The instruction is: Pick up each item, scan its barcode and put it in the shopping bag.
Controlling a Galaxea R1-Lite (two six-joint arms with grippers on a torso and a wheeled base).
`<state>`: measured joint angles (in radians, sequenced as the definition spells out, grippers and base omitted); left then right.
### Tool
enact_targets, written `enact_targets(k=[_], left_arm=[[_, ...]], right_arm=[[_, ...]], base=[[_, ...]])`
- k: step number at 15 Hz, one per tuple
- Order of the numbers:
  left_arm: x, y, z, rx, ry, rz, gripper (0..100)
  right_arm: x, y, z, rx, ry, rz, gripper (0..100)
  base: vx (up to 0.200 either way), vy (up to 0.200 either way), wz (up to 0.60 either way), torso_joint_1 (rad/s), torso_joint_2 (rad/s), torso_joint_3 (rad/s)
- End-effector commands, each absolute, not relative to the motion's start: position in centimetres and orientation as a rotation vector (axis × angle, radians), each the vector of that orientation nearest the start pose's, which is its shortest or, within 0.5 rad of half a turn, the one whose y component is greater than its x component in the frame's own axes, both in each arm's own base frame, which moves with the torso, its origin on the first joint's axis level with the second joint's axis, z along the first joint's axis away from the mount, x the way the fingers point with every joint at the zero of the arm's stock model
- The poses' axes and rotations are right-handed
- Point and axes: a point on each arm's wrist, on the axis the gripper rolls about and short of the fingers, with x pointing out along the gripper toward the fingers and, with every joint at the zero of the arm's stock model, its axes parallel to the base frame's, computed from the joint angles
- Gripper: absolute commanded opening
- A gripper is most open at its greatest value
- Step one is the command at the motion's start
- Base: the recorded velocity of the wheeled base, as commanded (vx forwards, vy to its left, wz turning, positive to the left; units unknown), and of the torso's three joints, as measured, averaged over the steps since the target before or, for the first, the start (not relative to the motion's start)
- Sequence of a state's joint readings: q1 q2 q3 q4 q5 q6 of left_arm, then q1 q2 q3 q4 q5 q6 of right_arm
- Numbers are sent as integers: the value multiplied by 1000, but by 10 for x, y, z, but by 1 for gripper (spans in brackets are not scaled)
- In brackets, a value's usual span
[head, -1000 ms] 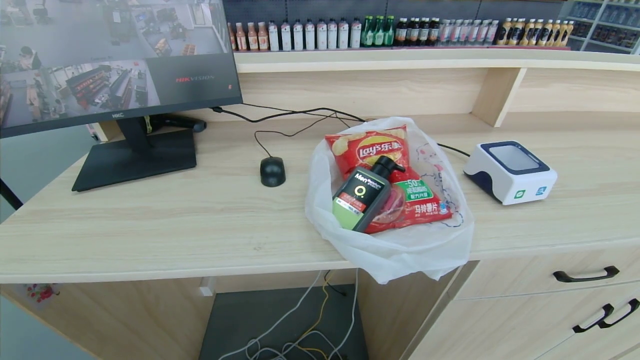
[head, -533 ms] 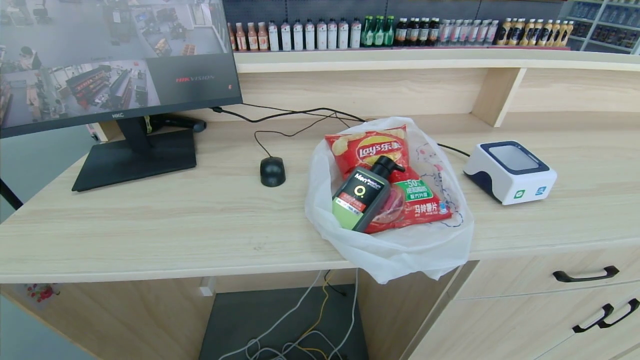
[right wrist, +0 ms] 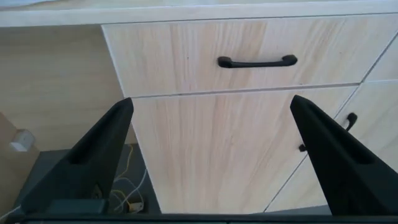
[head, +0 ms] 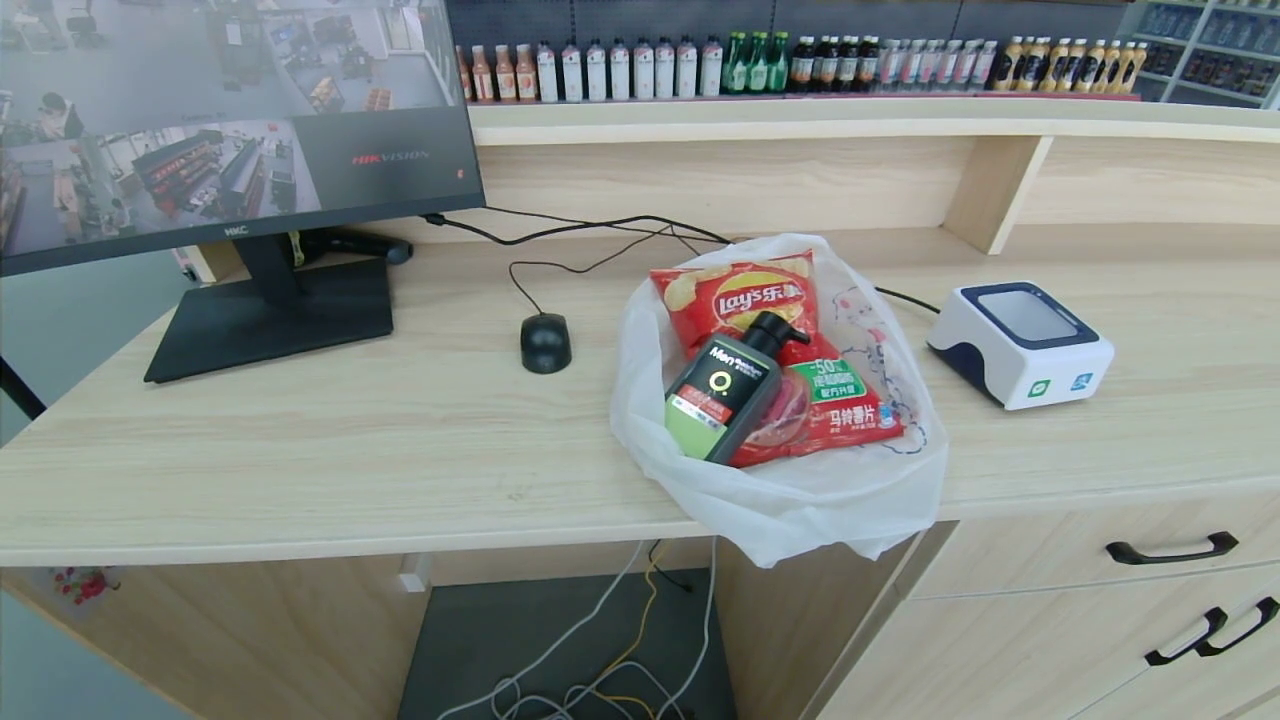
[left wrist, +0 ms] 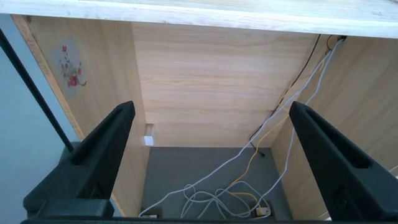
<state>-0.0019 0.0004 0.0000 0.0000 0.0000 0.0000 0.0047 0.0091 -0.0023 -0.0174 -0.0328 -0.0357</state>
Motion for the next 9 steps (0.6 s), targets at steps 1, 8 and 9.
enact_targets(k=[1, 8, 9], left_arm=[[-23, 0, 75, 0, 0, 2, 100], [-23, 0, 75, 2, 0, 0, 100], [-23, 0, 75, 2, 0, 0, 100]], right_arm=[[-23, 0, 77, -37, -3, 8, 100], [-23, 0, 76, -20, -3, 8, 100], [-23, 0, 76, -20, -5, 8, 100]], base=[[0, 0, 0, 0, 0, 0], [-114, 0, 0, 2, 2, 1], [0, 0, 0, 0, 0, 0]])
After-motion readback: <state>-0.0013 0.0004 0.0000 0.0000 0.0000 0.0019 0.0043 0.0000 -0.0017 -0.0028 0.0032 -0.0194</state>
